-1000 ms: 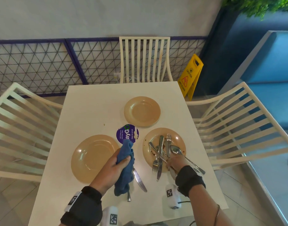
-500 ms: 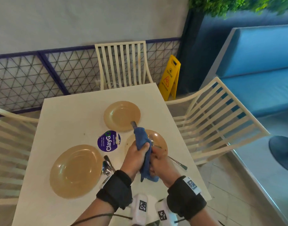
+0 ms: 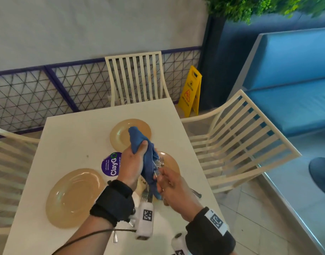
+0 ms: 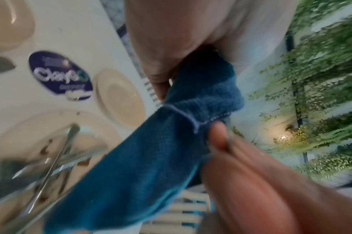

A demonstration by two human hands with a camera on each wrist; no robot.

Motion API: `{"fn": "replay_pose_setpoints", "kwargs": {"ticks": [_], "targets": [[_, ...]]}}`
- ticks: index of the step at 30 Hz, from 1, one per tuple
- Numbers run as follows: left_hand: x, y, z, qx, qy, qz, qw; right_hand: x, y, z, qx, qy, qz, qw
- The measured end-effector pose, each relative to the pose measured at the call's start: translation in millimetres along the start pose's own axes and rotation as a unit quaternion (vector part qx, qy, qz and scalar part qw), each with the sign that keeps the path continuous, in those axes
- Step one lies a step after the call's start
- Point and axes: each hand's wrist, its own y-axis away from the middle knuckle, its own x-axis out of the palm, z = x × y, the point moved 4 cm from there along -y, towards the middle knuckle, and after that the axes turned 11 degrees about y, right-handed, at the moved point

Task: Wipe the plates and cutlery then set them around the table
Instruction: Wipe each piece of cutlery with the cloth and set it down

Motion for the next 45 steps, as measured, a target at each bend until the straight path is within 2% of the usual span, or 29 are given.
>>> {"fn": "replay_pose_setpoints", "kwargs": {"ticks": [3, 5, 9, 14, 18, 21, 23, 24, 26, 29, 36, 41, 45], "targets": [[-12, -16, -20, 0.034, 0.030, -0.052, 0.998, -4, 11, -1, 0.012, -0.015, 0.029, 0.999], [-5, -9, -14, 0.028, 0.040, -0.047, 0.998, -6, 6, -2, 0.016, -0.031, 0.036, 0.999], [14, 22, 16, -0.004, 0.030, -0.011, 0.999, -6, -15, -6, 0.009, -0.036, 0.005, 0.999], [-8, 5, -4, 0.053, 0.052, -0.045, 0.996, -1, -4, -7, -0.011, -0.041, 0.045, 0.998], [0, 23, 17, 0.014, -0.015, 0.008, 1.000, 3, -22, -5, -0.009, -0.070, 0.051, 0.996], [-22, 20, 19, 0.016, -0.063, -0.020, 0.998, 8, -28, -10, 0.005, -0.029, 0.094, 0.995], [-35, 20, 10, 0.030, -0.101, -0.024, 0.994, 3, -30, -11, 0.001, -0.030, 0.073, 0.997], [-38, 22, 7, 0.037, -0.121, -0.007, 0.992, -2, -33, -11, -0.001, -0.051, 0.045, 0.998], [-36, 30, 7, 0.046, -0.169, 0.068, 0.982, -9, -43, -5, -0.002, -0.085, -0.006, 0.996], [-33, 39, 13, 0.063, -0.274, 0.156, 0.947, -7, -56, 6, -0.023, -0.060, -0.008, 0.998], [-51, 42, 7, 0.082, -0.295, 0.157, 0.939, 11, -64, 23, -0.008, -0.130, 0.002, 0.991], [-73, 38, 1, 0.074, -0.281, 0.156, 0.944, 31, -74, 37, 0.015, -0.184, 0.005, 0.983], [-86, 36, -4, 0.041, -0.282, 0.188, 0.940, 48, -74, 54, 0.026, -0.135, 0.039, 0.990]]}}
